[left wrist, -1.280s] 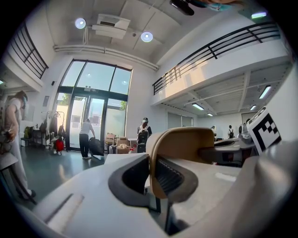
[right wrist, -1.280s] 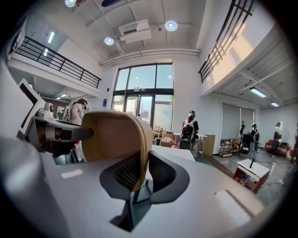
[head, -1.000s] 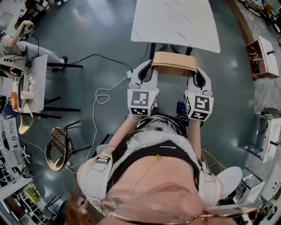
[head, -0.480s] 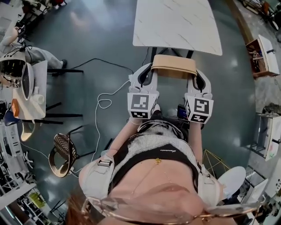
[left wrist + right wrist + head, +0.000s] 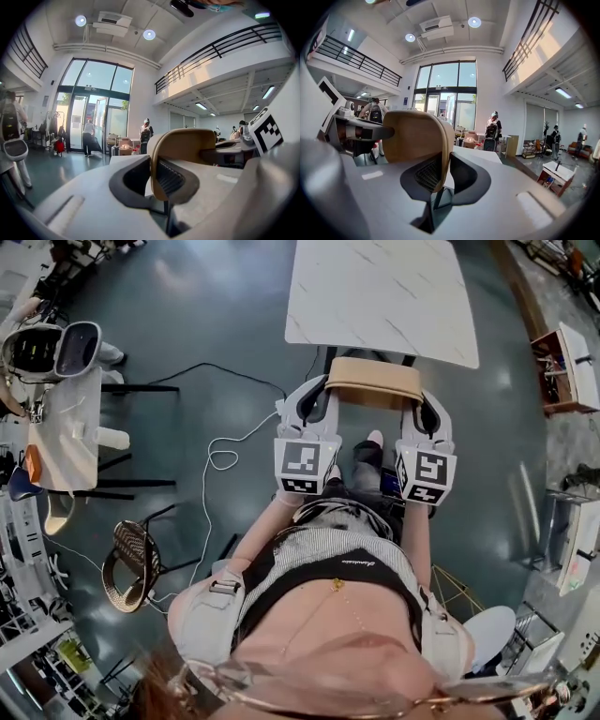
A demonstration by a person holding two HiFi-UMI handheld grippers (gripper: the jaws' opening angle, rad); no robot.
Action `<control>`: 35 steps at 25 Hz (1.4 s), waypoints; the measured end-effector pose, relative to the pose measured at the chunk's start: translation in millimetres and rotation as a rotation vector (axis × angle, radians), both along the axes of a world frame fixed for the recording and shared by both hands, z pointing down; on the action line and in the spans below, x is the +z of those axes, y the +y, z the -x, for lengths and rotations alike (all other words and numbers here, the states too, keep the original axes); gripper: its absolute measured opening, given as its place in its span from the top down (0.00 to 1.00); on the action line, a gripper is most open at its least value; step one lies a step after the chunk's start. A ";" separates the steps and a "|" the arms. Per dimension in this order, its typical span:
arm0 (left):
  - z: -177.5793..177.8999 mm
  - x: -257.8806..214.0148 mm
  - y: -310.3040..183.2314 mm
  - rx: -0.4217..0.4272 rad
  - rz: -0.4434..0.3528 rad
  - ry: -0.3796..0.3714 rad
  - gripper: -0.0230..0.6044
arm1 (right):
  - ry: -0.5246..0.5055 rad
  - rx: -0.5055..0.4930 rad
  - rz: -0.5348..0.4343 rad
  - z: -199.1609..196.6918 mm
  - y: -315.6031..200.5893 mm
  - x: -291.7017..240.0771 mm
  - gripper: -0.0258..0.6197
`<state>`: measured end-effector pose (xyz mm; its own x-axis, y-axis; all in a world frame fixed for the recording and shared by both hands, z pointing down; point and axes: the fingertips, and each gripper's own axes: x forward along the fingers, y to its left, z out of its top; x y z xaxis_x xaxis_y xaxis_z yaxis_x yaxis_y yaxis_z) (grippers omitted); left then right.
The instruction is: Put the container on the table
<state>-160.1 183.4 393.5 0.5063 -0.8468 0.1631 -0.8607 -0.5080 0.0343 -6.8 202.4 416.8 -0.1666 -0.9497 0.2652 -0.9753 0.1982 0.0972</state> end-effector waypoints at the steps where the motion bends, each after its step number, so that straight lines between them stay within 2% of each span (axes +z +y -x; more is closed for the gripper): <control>1: 0.1 2.8 -5.2 -0.013 0.006 -0.005 0.92 | -0.003 -0.009 0.005 -0.7 -6.5 2.2 0.86; 15: -23.4 4.9 -72.2 -0.095 0.022 -0.024 0.92 | -0.022 -0.085 0.036 -25.3 -85.1 8.4 0.87; 35: -88.4 -8.0 -122.0 -0.138 0.003 -0.048 0.92 | -0.060 -0.112 0.021 -90.1 -140.1 0.6 0.87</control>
<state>-71.6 61.5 385.4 0.3765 -0.9074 0.1869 -0.9231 -0.3845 -0.0073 83.2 62.3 417.4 -0.2877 -0.9184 0.2715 -0.9508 0.3080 0.0343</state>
